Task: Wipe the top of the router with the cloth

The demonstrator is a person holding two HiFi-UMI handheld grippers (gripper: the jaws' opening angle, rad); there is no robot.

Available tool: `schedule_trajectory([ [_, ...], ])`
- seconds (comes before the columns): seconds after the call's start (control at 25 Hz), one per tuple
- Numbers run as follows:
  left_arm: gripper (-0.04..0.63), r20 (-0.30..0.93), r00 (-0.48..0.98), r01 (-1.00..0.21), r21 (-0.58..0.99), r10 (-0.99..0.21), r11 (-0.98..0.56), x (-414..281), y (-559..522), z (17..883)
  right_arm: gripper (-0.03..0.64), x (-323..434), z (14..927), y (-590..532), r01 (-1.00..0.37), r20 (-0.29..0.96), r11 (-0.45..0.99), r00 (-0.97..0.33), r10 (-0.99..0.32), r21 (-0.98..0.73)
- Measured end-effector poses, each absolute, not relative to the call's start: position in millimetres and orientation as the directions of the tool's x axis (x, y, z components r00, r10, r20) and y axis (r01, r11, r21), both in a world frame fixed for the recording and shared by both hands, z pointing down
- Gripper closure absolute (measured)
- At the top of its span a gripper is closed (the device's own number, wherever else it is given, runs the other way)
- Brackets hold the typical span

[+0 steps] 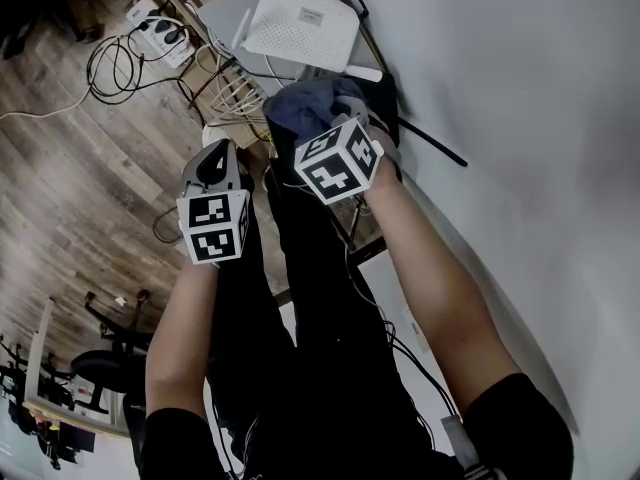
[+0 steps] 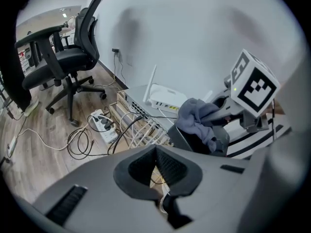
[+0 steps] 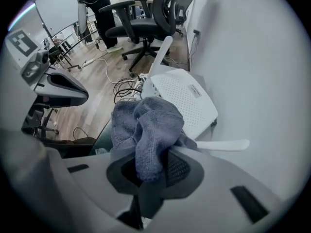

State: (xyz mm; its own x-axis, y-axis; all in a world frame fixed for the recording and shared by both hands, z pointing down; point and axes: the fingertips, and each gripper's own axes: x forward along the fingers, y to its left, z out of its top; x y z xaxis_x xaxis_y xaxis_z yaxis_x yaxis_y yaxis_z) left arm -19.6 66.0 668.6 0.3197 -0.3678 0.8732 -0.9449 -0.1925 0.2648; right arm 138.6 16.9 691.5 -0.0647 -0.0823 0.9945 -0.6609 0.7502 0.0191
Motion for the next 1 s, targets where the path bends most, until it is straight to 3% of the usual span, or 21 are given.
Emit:
schedule_trajectory([
  [0.56, 0.592, 0.868, 0.323, -0.946, 0.278, -0.378, -0.170, -24, 64, 668, 0.568, 94, 688, 27, -0.666, 0.977, 0.740, -0.205, -0.060, -0.094],
  [1.0, 0.592, 0.863, 0.323, -0.946, 0.285, -0.388, -0.154, -35, 64, 664, 0.566, 92, 687, 68, -0.606, 0.976, 0.777, -0.211, 0.049, -0.170],
])
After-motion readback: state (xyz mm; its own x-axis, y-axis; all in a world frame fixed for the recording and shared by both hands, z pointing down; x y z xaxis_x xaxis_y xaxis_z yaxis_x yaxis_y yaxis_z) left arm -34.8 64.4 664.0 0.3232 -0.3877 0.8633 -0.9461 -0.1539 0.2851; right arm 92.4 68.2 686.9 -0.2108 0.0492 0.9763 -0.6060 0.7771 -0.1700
